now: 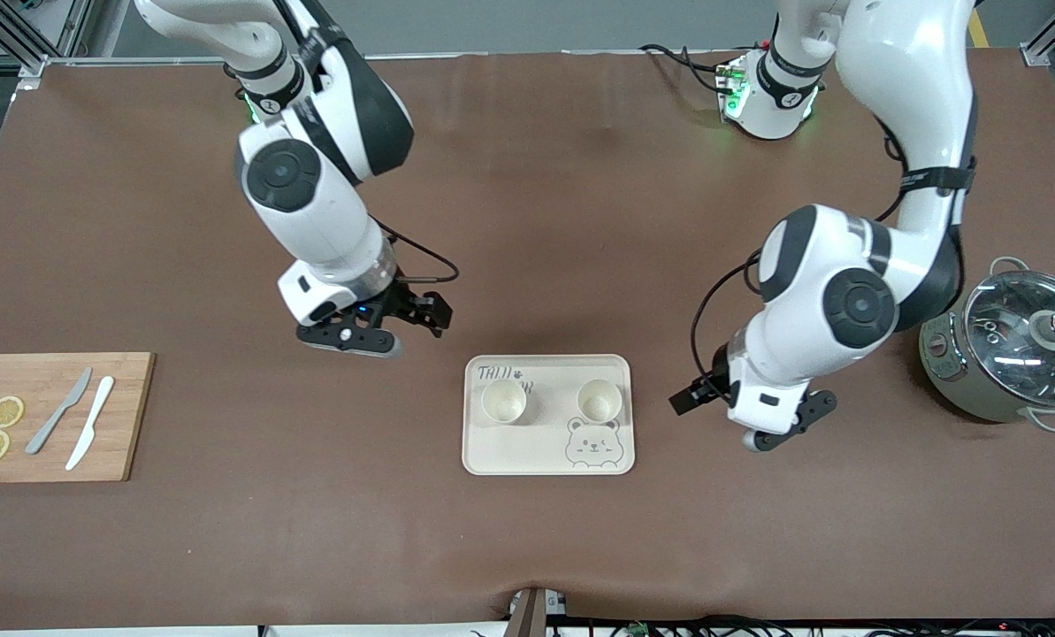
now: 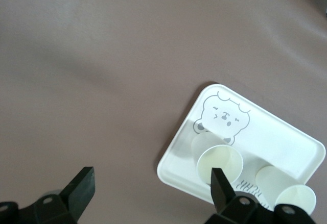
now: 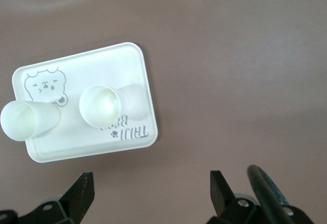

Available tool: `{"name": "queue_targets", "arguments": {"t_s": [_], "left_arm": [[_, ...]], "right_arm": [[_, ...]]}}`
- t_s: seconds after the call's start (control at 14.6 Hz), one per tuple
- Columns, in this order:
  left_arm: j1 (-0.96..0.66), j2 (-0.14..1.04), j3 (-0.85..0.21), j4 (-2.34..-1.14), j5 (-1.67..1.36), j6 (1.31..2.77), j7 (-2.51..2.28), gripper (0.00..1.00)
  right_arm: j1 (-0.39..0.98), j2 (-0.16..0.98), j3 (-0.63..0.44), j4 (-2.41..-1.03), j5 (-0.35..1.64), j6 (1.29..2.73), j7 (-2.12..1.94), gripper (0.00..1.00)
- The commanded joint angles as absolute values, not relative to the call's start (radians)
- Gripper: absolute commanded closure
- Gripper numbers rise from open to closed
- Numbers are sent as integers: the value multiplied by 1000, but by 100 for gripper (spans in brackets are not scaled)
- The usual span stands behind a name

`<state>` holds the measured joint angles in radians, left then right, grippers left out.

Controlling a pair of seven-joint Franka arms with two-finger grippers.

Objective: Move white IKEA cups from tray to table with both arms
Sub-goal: 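Reach both grippers down toward the two white cups on the tray, then close the left and right grippers on the rims of the cups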

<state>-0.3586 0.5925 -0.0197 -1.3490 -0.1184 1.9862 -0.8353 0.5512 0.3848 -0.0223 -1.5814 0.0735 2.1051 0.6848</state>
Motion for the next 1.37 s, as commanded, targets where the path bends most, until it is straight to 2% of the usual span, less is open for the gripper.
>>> {"name": "queue_targets", "arguments": {"t_s": [0.0, 0.41, 1.3], "left_arm": [[-397, 635, -6, -1325, -74, 2025, -893, 0], [-465, 710, -8, -1325, 31, 2088, -983, 0], [-523, 808, -9, -1327, 44, 2166, -1014, 0]], "right_arm": [[578, 477, -32, -1511, 69, 2131, 715, 0], [592, 610, -34, -1471, 67, 2258, 727, 0], [610, 791, -37, -1419, 23, 2428, 724, 0]]}}
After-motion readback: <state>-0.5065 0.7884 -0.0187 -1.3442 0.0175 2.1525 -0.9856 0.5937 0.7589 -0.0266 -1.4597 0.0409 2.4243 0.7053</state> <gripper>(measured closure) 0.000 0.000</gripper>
